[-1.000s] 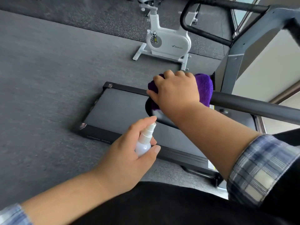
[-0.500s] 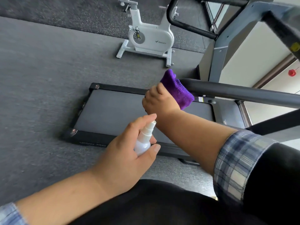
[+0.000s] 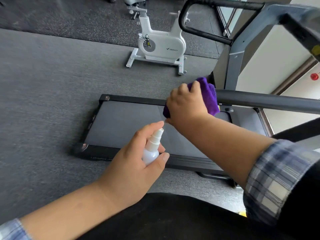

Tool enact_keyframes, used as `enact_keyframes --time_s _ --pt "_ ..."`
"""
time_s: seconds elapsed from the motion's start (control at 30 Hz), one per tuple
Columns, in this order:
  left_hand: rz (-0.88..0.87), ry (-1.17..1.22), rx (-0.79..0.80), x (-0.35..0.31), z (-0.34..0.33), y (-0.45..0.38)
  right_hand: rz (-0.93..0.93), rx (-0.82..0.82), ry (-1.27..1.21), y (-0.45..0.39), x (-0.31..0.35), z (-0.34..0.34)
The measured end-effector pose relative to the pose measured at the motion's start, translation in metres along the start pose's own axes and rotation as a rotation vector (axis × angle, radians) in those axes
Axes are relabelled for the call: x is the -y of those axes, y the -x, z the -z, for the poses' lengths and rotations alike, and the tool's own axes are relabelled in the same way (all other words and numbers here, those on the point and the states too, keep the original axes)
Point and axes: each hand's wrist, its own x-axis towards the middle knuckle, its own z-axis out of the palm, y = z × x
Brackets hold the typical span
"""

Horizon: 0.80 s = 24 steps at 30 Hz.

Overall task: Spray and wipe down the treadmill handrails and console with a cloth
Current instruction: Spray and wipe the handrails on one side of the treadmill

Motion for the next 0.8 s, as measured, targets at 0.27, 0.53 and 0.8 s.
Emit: enact_keyframes --time_s 0.27,0.53,0.8 --pt "0.004 -0.019 0.002 -0.005 -0.002 -0.002 0.179 -0.035 0.109 -0.004 0.020 -0.012" --pt "-0.018 -0.034 0.017 -0.013 -0.002 -0.003 0.311 -0.305 -0.346 0.023 0.026 -0.033" --pt "-0.016 -0.018 0.042 -0.013 -0.012 -0.012 -0.194 -0.095 -1.605 0.097 0.058 -0.061"
